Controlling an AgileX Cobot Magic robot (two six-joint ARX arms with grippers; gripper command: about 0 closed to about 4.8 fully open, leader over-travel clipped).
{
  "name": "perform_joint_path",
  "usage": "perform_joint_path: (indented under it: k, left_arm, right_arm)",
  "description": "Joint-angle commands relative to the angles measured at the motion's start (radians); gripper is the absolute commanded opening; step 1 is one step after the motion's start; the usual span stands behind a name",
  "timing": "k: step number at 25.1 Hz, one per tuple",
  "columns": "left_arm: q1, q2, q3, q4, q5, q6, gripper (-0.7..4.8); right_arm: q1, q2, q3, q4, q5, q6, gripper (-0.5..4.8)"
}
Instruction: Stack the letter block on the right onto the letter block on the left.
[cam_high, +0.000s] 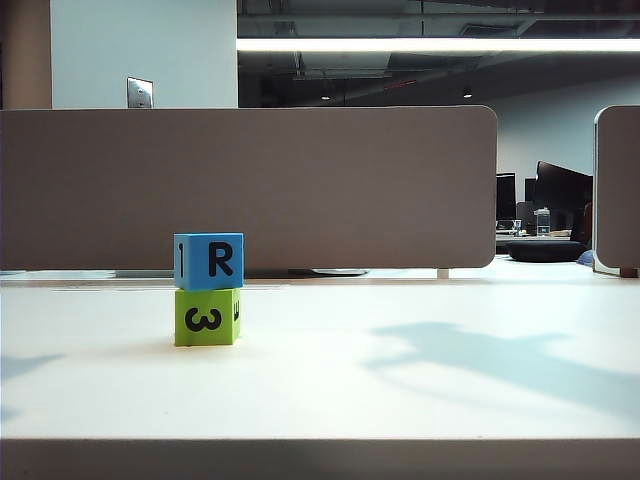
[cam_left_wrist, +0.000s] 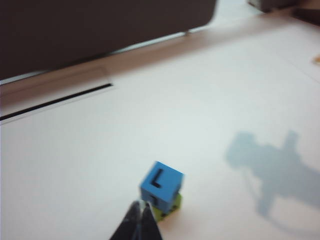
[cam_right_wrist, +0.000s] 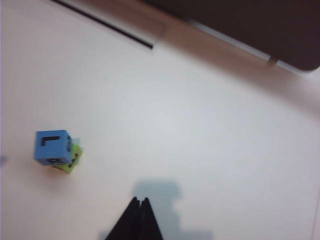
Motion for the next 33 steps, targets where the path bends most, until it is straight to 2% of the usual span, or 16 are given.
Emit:
perform_joint_path:
  k: [1,4,8,11,14,16,20,22,26,33]
  left_arm:
    - [-0.049,-0.018,0.004,-0.056,-0.001,0.031,-0.05]
    - [-0.077,-0.072,-0.028,-0.083,0.000,0.014,-0.05]
    - [-0.087,-0.216,-0.140,-0.079,0.000,0.004,-0.05]
    - [-0.087,-0.343,-0.238,-0.071,0.003,-0.014,-0.05]
    - [-0.087,-0.461,-0.336,-0.037,0.003,-0.001,-0.05]
    - [-0.086,-0.522,-0.400,-0.039,0.003,-0.011,-0.04]
    - [-0.086,-0.598,-0.506,-0.035,-0.029,-0.080,-0.05]
    - [-0.086,-0.653,-0.612,0.059,-0.030,-0.082,-0.05]
    - [-0.086,-0.716,-0.751,0.256,-0.029,-0.082,-0.05]
    - [-0.086,-0.747,-0.949,0.456,-0.031,-0.098,-0.05]
  right_arm:
    - [0.050,-0.161,-0.084,0.069,0.009,-0.018,-0.08]
    - [0.109,-0.390,-0.304,0.187,0.010,-0.015,-0.08]
    - [0.164,-0.677,-0.644,0.294,0.010,0.072,-0.08]
    - [0.167,-0.840,-0.854,0.357,0.017,0.090,-0.08]
    - [0.167,-0.985,-1.079,0.471,0.126,0.087,-0.08]
    - [0.167,-1.061,-1.209,0.491,0.183,0.083,-0.07]
    - [0.168,-1.189,-1.416,0.526,0.160,0.066,-0.06]
    - [0.167,-1.271,-1.562,0.635,0.185,0.068,-0.06]
    - [0.167,-1.346,-1.712,0.780,0.183,0.061,-0.06]
    - [0.168,-1.436,-1.915,0.916,0.182,-0.002,-0.06]
